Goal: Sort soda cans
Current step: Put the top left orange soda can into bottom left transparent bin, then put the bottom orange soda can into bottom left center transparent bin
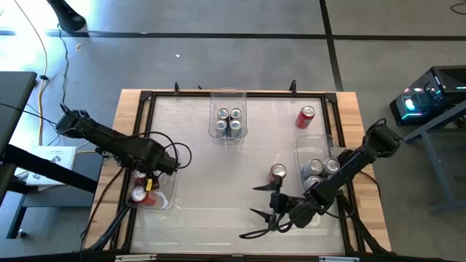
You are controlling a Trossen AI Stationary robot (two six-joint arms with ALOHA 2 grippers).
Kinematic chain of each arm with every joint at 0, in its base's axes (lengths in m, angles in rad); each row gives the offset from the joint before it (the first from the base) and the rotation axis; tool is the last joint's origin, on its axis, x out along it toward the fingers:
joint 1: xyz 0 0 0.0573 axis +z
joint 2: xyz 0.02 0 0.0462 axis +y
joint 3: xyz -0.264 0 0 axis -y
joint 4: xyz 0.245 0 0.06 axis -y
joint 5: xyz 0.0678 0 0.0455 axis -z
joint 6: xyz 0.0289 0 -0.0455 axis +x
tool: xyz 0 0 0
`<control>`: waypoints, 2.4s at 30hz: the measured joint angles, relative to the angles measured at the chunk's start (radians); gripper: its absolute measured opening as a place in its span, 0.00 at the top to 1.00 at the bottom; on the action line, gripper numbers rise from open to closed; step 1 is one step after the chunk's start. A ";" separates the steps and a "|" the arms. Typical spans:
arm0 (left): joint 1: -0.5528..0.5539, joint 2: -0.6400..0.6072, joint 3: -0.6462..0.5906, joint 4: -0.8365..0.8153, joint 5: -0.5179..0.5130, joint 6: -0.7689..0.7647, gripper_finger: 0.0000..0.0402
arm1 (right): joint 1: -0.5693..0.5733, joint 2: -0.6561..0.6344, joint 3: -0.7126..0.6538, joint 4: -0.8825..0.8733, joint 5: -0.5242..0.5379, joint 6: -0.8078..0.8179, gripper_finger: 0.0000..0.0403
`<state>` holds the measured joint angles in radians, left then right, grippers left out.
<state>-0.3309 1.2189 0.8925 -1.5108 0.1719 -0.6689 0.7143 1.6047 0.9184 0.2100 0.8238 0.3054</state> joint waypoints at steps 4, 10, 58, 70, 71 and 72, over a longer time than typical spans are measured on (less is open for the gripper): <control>0.000 0.011 -0.020 0.007 0.021 -0.016 0.22 | 0.000 0.000 0.000 -0.002 0.003 0.000 0.17; 0.001 0.012 -0.069 0.019 0.078 -0.037 0.22 | 0.000 0.000 0.000 -0.003 0.002 -0.001 0.17; -0.158 0.123 0.241 1.111 -0.684 0.391 0.13 | -0.163 -0.244 0.351 -1.255 -0.125 0.433 0.17; -0.278 0.353 0.239 1.345 -0.980 0.472 0.13 | -0.248 -0.251 0.156 -1.166 -0.392 0.453 0.17; -0.287 0.354 0.239 1.355 -0.988 0.469 0.13 | -0.258 -0.251 0.138 -1.130 -0.413 0.442 0.17; -0.297 0.354 0.239 1.358 -0.996 0.464 0.13 | -0.269 -0.251 0.119 -1.103 -0.440 0.433 0.17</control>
<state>-0.6284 1.5730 1.1313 -0.1529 -0.8245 -0.2051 0.4454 1.3533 1.0375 -0.8930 0.3838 0.7379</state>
